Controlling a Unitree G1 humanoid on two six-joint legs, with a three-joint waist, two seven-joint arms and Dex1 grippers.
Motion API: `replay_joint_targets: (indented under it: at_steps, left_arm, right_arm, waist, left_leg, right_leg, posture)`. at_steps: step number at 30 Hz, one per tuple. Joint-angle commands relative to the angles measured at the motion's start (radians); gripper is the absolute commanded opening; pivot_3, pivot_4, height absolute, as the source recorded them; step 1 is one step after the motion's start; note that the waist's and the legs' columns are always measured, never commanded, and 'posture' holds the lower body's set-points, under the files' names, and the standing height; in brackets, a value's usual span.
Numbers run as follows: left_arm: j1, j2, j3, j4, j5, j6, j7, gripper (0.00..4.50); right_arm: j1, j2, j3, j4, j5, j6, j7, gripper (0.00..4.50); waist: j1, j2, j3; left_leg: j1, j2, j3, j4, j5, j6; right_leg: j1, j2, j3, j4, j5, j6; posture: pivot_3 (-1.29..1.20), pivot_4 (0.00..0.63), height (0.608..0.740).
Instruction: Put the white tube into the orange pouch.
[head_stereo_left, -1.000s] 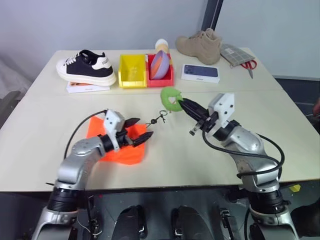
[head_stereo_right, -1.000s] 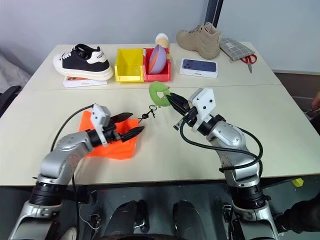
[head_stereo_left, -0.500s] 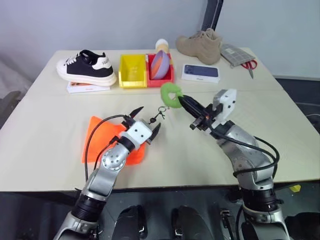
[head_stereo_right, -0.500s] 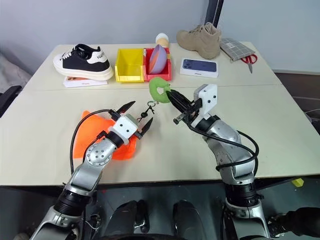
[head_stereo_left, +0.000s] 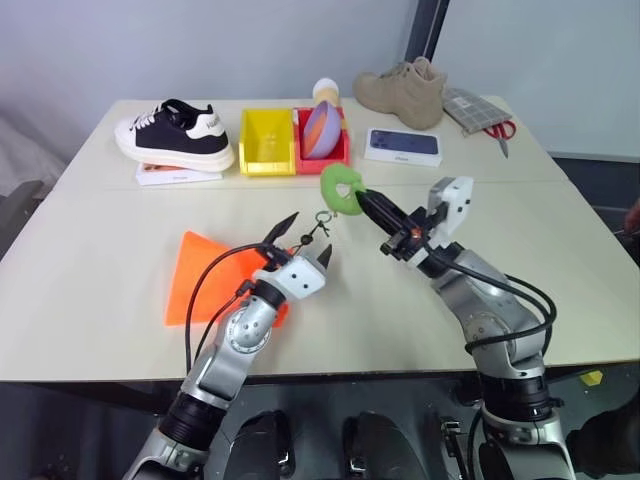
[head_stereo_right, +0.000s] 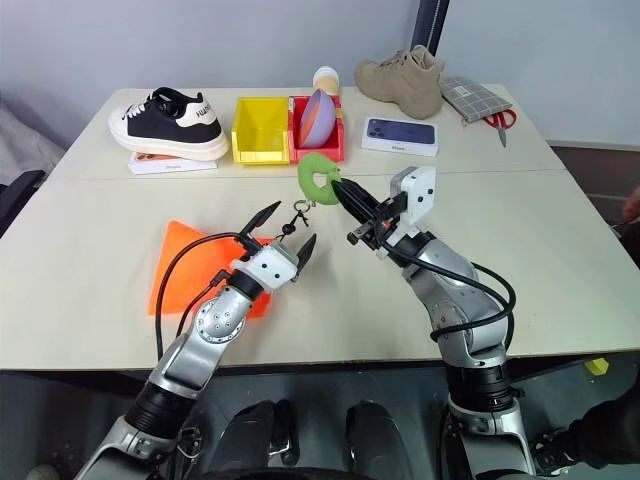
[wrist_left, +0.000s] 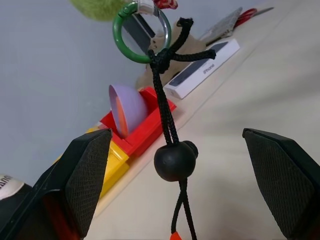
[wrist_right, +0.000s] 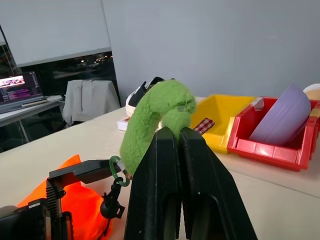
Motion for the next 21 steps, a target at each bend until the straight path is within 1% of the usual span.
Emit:
replay_joint_targets:
  at_steps: [1, 5, 6, 8, 10, 11, 13, 14, 21]
  left_arm:
    - [-0.006, -0.021, 0.019, -0.001, -0.013, -0.019, 0.025, 4.45]
    - [-0.009, -0.038, 0.033, 0.011, -0.031, -0.015, 0.027, 4.45]
    - [-0.009, -0.041, 0.034, 0.013, -0.034, -0.015, 0.027, 3.95]
    - [-0.009, -0.043, 0.035, 0.016, -0.042, -0.025, 0.027, 3.19]
    - [-0.009, -0.042, 0.035, 0.016, -0.045, -0.028, 0.027, 1.97]
    - [-0.009, -0.042, 0.036, 0.017, -0.046, -0.028, 0.027, 1.54]
    - [-0.010, -0.042, 0.037, 0.020, -0.050, -0.034, 0.029, 0.49]
    - [-0.011, -0.041, 0.036, 0.022, -0.054, -0.039, 0.026, 0.24]
    - [-0.013, -0.044, 0.040, 0.031, -0.061, -0.044, 0.030, 0.26]
  right_arm:
    - [-0.023, 0.002, -0.012, -0.031, 0.018, -0.006, 0.000, 0.00]
    - [-0.022, 0.002, -0.009, -0.032, 0.020, -0.005, 0.000, 0.00]
    - [-0.022, 0.002, -0.008, -0.033, 0.020, -0.004, 0.000, 0.00]
    - [-0.022, 0.004, -0.005, -0.033, 0.019, -0.005, -0.001, 0.00]
    - [-0.022, 0.005, -0.002, -0.034, 0.018, -0.005, -0.002, 0.00]
    - [-0.021, 0.006, -0.001, -0.034, 0.017, -0.006, -0.002, 0.00]
    - [-0.021, 0.008, 0.003, -0.035, 0.016, -0.007, -0.002, 0.00]
    - [-0.020, 0.008, 0.004, -0.035, 0.016, -0.007, -0.002, 0.00]
    - [-0.019, 0.011, 0.009, -0.034, 0.015, -0.010, -0.003, 0.00]
  waist:
    - [0.004, 0.000, 0.000]
    - [0.009, 0.000, 0.000]
    - [0.010, 0.000, 0.000]
    - [0.010, 0.000, 0.000]
    - [0.011, 0.000, 0.000]
    - [0.010, 0.000, 0.000]
    - [0.010, 0.000, 0.000]
    - [0.010, 0.000, 0.000]
    - [0.010, 0.000, 0.000]
  left_leg:
    - [0.000, 0.000, 0.000, 0.000, 0.000, 0.000]
    - [0.000, 0.000, 0.000, 0.001, 0.000, 0.000]
    - [0.000, 0.000, 0.000, 0.001, 0.000, 0.001]
    - [0.000, 0.000, 0.000, 0.001, -0.001, 0.001]
    - [0.000, 0.000, 0.000, 0.001, -0.001, 0.001]
    - [0.000, 0.000, 0.000, 0.001, -0.001, 0.001]
    - [0.000, 0.000, 0.000, 0.001, -0.001, 0.001]
    - [0.000, 0.000, 0.000, 0.001, -0.001, 0.001]
    - [0.000, 0.000, 0.000, 0.002, -0.001, 0.001]
  right_leg:
    - [0.000, 0.000, 0.000, 0.000, 0.000, 0.000]
    - [0.000, 0.000, 0.000, 0.000, 0.000, 0.000]
    - [0.000, 0.000, 0.000, 0.000, 0.000, 0.000]
    - [0.000, 0.000, 0.000, 0.000, 0.000, 0.000]
    - [0.000, 0.000, 0.000, 0.000, 0.000, 0.000]
    - [0.000, 0.000, 0.000, 0.000, 0.000, 0.000]
    - [0.000, 0.000, 0.000, 0.000, 0.000, 0.000]
    - [0.000, 0.000, 0.000, 0.000, 0.000, 0.000]
    - [0.000, 0.000, 0.000, 0.000, 0.000, 0.000]
  posture:
    - [0.00, 0.150, 0.740]
    - [0.00, 0.150, 0.740]
    - [0.00, 0.150, 0.740]
    - [0.00, 0.150, 0.740]
    - [0.00, 0.150, 0.740]
    - [0.00, 0.150, 0.740]
    - [0.00, 0.150, 0.740]
    - [0.00, 0.150, 0.740]
    - [0.00, 0.150, 0.740]
